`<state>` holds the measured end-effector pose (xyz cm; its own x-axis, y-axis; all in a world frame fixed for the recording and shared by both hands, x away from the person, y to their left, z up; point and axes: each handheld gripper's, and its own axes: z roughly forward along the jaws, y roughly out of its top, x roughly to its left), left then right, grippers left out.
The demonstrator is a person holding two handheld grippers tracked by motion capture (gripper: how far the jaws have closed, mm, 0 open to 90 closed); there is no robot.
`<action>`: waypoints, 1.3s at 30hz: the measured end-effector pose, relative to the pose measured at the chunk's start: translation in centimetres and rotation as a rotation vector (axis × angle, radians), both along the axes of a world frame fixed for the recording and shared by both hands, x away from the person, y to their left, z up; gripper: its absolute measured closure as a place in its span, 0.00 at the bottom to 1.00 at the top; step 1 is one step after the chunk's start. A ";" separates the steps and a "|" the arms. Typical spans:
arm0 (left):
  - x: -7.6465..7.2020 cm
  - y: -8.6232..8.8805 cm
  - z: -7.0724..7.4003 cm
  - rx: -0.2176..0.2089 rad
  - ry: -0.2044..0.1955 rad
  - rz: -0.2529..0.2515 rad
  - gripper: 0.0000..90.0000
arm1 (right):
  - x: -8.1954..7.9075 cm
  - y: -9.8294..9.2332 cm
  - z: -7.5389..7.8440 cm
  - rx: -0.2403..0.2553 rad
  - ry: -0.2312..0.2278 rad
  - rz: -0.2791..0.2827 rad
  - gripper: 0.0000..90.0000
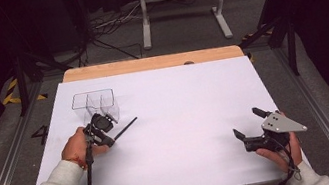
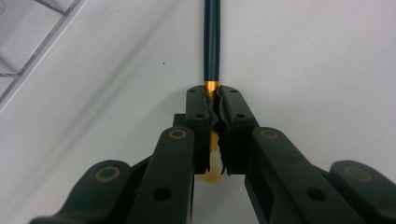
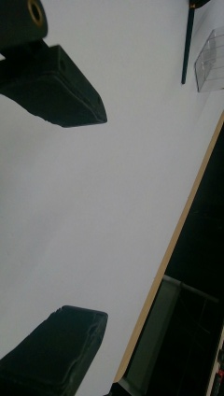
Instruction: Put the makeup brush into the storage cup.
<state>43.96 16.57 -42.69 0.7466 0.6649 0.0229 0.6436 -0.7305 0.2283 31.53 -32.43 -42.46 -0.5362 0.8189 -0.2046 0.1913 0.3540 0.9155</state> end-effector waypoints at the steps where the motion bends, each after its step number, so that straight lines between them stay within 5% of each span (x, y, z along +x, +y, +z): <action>1: 0.0 0.0 0.0 -0.001 0.000 0.000 0.93 | 0.0 0.0 0.0 -0.002 0.000 0.001 0.07; 13: -0.2 1.1 0.3 -0.077 -0.019 0.033 0.93 | 0.0 0.1 -0.1 -0.002 0.002 0.001 0.07; 39: -1.4 2.2 2.2 -0.123 -0.088 0.025 0.93 | 0.1 0.3 -0.1 -0.007 -0.007 -0.003 0.07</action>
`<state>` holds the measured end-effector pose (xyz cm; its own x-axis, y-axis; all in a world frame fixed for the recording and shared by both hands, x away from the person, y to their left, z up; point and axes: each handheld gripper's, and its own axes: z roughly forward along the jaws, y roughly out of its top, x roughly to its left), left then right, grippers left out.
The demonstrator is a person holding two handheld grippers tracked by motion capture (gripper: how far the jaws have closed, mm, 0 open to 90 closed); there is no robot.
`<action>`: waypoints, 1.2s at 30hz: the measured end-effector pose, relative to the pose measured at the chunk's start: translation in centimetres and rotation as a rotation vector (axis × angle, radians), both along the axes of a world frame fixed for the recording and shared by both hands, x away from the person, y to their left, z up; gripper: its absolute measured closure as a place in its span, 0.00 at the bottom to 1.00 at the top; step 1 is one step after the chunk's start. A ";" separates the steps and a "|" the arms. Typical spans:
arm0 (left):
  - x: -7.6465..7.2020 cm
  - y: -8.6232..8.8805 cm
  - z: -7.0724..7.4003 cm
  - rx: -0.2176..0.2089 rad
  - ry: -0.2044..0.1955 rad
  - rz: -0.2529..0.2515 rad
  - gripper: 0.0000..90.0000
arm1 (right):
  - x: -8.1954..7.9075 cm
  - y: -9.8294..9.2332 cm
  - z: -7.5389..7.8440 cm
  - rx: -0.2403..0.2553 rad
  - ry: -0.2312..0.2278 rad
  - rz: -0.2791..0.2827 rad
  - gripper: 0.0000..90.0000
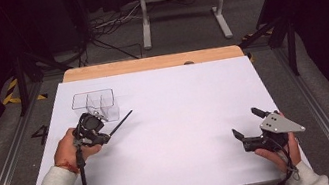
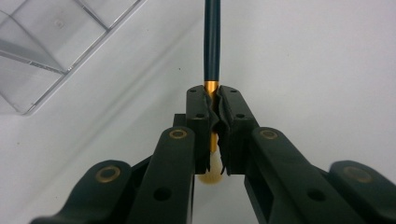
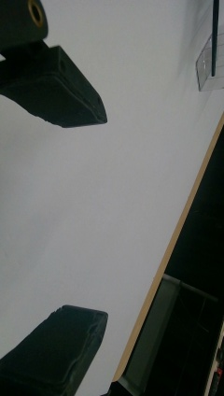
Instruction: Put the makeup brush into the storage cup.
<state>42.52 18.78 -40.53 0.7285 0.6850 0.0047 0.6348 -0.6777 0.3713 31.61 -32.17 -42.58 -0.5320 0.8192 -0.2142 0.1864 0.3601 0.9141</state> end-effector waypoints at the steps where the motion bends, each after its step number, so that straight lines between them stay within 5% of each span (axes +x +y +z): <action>1: 0.0 0.0 0.0 -0.004 0.000 0.001 0.93 | 0.0 0.0 0.0 0.000 -0.001 -0.001 0.07; 18: -0.9 0.1 2.2 -0.041 -0.044 -0.024 0.93 | 0.1 2.3 0.7 -0.075 -0.111 -0.044 0.08; 36: -1.2 -1.2 3.2 -0.046 -0.051 -0.076 0.93 | 1.0 7.8 1.5 -0.227 -0.234 0.031 0.10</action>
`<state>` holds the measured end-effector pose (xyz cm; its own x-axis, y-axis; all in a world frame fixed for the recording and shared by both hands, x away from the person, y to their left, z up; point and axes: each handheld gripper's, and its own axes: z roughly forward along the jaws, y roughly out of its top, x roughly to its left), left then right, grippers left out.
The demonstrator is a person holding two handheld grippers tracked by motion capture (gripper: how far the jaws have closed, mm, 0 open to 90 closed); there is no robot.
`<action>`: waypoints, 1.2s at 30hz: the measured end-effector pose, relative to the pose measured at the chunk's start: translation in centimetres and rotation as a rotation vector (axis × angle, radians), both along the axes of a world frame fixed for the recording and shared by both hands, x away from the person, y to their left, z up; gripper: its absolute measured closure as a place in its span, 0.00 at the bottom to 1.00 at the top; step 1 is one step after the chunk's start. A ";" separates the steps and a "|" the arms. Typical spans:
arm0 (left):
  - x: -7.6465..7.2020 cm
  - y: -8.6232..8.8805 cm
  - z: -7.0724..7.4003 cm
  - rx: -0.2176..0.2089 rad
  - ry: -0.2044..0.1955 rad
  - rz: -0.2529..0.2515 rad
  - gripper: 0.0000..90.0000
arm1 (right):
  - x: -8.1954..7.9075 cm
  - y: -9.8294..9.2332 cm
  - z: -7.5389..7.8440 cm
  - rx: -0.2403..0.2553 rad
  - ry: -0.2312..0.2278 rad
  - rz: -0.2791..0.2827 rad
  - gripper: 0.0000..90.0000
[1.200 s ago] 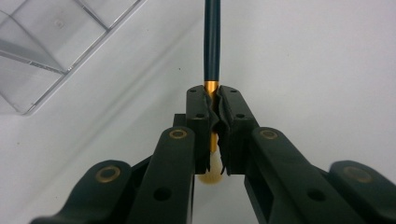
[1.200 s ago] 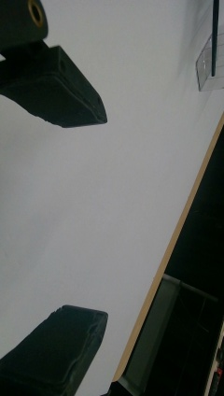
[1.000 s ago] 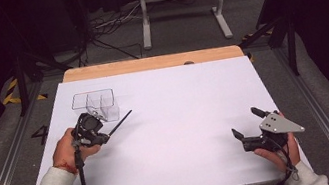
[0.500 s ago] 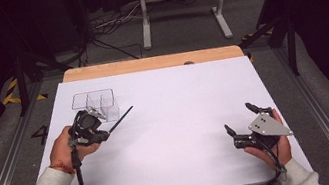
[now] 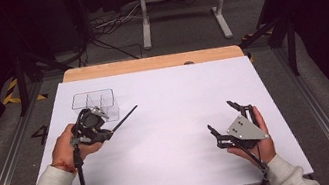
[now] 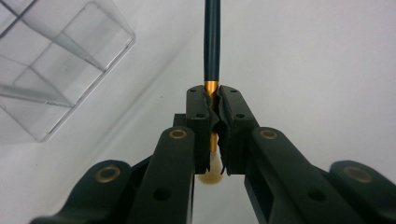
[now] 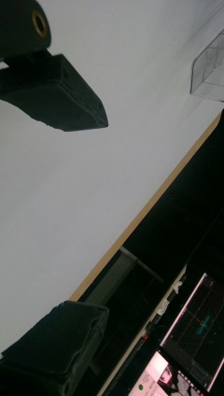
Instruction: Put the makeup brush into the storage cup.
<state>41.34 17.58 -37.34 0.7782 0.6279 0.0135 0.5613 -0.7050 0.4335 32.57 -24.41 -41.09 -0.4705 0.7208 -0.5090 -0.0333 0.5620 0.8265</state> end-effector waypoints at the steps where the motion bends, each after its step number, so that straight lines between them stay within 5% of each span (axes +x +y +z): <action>1: 0.0 -0.2 0.1 -0.002 -0.004 -0.004 0.93 | 0.0 0.3 0.0 -0.012 -0.009 0.002 0.10; 36: -0.2 -5.0 0.5 0.024 0.009 -0.135 0.93 | 0.0 5.5 -0.2 -0.159 -0.078 0.082 0.13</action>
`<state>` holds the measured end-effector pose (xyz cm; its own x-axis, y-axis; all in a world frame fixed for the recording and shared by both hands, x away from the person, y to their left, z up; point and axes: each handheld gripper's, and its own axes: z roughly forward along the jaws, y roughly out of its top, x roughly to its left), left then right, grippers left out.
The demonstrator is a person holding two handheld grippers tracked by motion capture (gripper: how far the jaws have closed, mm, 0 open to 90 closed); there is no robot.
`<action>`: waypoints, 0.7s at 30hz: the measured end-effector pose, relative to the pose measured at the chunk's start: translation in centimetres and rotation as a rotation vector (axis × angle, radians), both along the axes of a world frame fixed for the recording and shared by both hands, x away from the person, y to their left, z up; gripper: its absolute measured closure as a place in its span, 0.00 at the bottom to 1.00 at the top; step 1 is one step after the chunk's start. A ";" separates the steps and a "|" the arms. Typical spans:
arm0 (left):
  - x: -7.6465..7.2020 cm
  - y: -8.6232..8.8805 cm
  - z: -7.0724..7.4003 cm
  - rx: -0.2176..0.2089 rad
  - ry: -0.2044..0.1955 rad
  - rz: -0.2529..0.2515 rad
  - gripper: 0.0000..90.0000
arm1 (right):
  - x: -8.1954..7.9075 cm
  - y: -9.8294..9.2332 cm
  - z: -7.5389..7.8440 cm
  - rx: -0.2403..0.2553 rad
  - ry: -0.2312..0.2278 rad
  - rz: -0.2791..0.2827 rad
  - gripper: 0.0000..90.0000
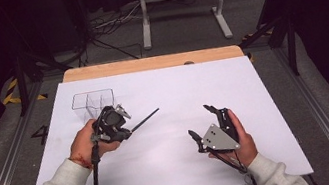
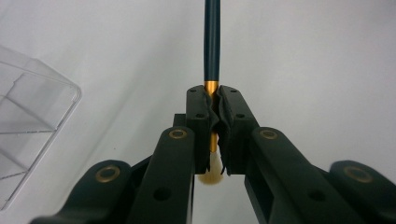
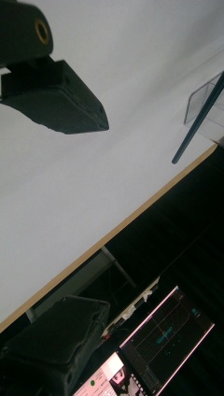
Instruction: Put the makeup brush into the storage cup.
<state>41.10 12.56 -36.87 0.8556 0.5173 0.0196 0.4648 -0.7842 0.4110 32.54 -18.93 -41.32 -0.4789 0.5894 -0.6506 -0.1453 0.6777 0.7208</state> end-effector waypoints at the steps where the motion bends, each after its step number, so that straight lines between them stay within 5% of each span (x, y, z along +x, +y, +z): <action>1: 0.0 -0.1 0.0 -0.003 0.002 -0.003 0.93 | 0.0 0.1 0.0 -0.004 0.003 0.000 0.13; 21: -0.3 -2.1 0.1 0.022 0.007 -0.065 0.93 | 0.1 4.3 -1.0 -0.155 -0.038 0.051 0.15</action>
